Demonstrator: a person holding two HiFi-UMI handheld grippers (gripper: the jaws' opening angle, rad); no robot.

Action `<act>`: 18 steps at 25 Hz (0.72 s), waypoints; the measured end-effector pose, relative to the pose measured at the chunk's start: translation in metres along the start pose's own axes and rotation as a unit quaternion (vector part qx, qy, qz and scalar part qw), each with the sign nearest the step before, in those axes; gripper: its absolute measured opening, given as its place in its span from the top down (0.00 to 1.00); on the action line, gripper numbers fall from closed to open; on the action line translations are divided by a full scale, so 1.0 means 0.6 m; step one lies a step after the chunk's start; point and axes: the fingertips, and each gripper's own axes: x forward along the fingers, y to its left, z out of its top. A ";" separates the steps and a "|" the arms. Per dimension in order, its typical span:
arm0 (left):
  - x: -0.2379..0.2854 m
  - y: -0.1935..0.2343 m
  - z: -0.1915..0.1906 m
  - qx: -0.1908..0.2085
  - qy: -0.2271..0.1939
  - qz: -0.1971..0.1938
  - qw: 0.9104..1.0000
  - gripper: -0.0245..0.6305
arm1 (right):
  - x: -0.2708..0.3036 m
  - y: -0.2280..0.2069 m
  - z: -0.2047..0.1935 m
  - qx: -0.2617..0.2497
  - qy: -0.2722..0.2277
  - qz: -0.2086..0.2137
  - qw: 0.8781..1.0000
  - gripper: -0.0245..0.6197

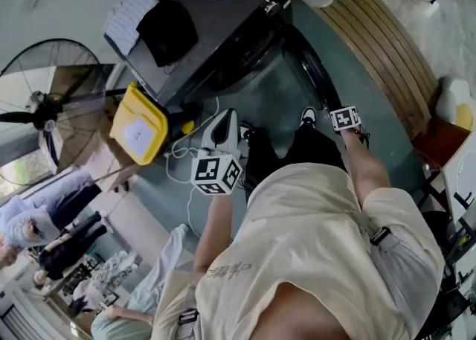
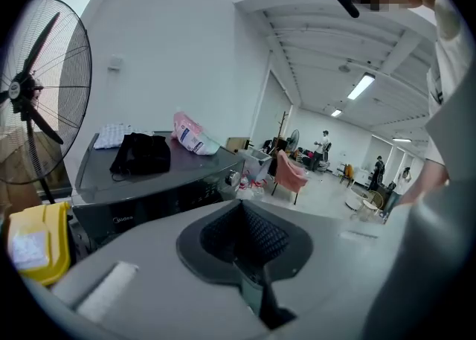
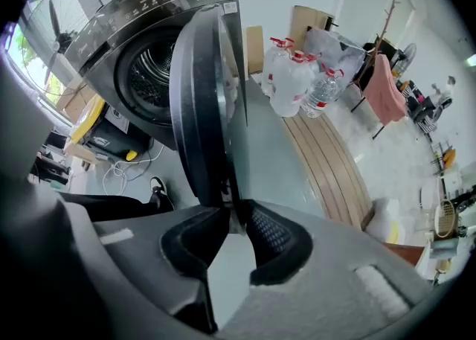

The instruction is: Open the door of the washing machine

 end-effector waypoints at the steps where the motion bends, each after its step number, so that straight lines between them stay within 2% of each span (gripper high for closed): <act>1: 0.004 -0.008 0.003 -0.002 -0.002 0.002 1.000 0.94 | -0.001 -0.010 0.001 -0.007 -0.002 0.000 1.000 0.85; 4: 0.017 -0.026 0.013 -0.003 -0.004 0.004 1.000 0.94 | 0.005 -0.026 0.027 -0.028 -0.037 0.011 0.999 0.85; 9: 0.035 -0.038 0.018 0.007 0.011 -0.017 1.000 0.94 | 0.004 -0.054 0.038 -0.037 -0.043 0.000 0.998 0.85; 18: 0.074 -0.005 0.034 0.008 0.020 -0.046 0.999 0.94 | 0.003 -0.064 0.039 -0.033 -0.031 -0.023 0.999 0.85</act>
